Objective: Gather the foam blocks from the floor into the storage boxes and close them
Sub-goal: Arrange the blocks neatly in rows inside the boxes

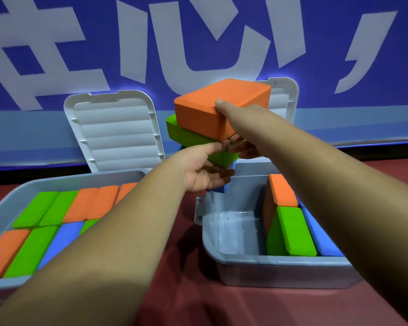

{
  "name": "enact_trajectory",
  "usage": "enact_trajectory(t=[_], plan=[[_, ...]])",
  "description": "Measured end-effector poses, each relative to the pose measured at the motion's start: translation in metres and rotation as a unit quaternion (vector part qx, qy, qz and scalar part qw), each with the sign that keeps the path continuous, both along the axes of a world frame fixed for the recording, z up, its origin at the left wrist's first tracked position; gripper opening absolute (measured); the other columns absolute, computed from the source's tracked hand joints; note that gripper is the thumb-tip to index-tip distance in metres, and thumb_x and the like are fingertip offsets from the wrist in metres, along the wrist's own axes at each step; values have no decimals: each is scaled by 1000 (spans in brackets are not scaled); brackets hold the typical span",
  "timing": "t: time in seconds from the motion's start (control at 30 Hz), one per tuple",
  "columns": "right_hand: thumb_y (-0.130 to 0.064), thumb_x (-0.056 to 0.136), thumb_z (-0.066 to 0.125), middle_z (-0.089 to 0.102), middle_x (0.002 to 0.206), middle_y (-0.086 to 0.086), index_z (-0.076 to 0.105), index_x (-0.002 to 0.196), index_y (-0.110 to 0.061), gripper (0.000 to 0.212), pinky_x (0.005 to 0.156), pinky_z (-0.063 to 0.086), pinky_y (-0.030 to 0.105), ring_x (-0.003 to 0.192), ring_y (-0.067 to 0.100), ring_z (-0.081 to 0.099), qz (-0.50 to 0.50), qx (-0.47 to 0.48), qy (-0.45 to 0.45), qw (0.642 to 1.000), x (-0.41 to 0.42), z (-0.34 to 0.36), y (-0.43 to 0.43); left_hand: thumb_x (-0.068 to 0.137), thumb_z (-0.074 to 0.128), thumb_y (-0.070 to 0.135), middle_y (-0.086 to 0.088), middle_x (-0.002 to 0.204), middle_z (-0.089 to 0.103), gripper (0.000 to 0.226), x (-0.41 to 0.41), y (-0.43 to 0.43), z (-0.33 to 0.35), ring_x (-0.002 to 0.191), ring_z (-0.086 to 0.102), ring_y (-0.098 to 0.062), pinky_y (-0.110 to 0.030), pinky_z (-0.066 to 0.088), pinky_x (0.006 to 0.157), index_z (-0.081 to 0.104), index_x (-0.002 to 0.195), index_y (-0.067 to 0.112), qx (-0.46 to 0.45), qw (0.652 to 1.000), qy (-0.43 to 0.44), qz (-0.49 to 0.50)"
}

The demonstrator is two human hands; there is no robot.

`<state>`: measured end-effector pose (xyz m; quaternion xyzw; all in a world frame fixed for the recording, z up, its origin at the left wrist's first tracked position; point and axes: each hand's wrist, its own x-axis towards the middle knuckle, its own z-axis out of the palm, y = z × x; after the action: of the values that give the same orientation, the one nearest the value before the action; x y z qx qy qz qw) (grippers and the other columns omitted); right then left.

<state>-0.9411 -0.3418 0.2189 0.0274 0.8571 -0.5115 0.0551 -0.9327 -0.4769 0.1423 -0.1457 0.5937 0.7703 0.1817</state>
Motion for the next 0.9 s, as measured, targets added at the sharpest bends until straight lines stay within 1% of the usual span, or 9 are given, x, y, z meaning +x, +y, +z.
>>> enact_trajectory(t=[0.13,0.33,0.43,0.53,0.63,0.7,0.77,0.83,0.9], plan=[[-67,90,56,74,90,16,57,98,-13,54,78,63,48,67,29,77,-8,-18,7,1000,-2,-1,-2,89,80,38,-15,108,70,45,-1,1,-2,90,73,-29,-46,58,100,70,123,10,-19,1000,14,7],[-59,80,64,70,80,8,55,101,-17,48,71,50,35,63,24,72,-43,-122,-39,991,-5,-1,5,88,82,33,-12,115,70,48,-2,3,-1,93,77,-29,-42,63,85,68,130,14,-12,1000,7,20],[-59,77,65,58,78,2,54,104,-21,48,67,47,31,61,19,64,-57,-228,-97,967,-7,0,13,88,81,29,-12,108,69,45,0,5,3,103,75,-34,-46,62,88,67,127,12,8,999,1,36],[-54,76,68,51,86,4,54,104,-20,47,69,45,32,62,20,54,-71,-336,-120,931,-10,0,30,87,80,24,-12,116,65,47,0,8,13,105,73,-36,-50,62,87,64,130,15,24,998,7,66],[-53,75,70,45,87,3,55,103,-17,48,72,44,33,67,21,50,-81,-382,-109,914,-14,0,49,85,79,27,-8,118,64,44,1,14,22,106,70,-34,-54,57,96,63,126,24,5,996,21,88],[-53,77,70,53,91,3,57,105,-18,47,81,49,34,79,22,56,-104,-409,-79,903,-17,-1,64,82,78,32,-4,118,66,44,1,19,27,107,69,-31,-54,54,99,62,123,27,-27,994,37,101],[-52,79,68,64,109,5,60,116,-22,49,93,52,45,100,27,63,-127,-446,-40,885,-20,0,79,70,81,40,-2,115,71,61,2,24,31,102,71,-28,-52,54,97,58,125,27,-76,986,70,128],[-49,77,66,68,117,7,63,118,-24,48,89,56,53,105,31,67,-171,-464,23,869,-25,-3,97,57,81,49,0,108,72,69,-2,29,30,97,71,-25,-43,54,87,54,117,27,-157,963,131,176],[-50,73,66,70,115,7,63,115,-22,50,80,60,53,102,28,69,-236,-417,87,873,-30,-7,116,59,75,56,0,106,67,60,0,37,33,93,67,-21,-34,49,72,52,107,28,-262,921,209,197]])
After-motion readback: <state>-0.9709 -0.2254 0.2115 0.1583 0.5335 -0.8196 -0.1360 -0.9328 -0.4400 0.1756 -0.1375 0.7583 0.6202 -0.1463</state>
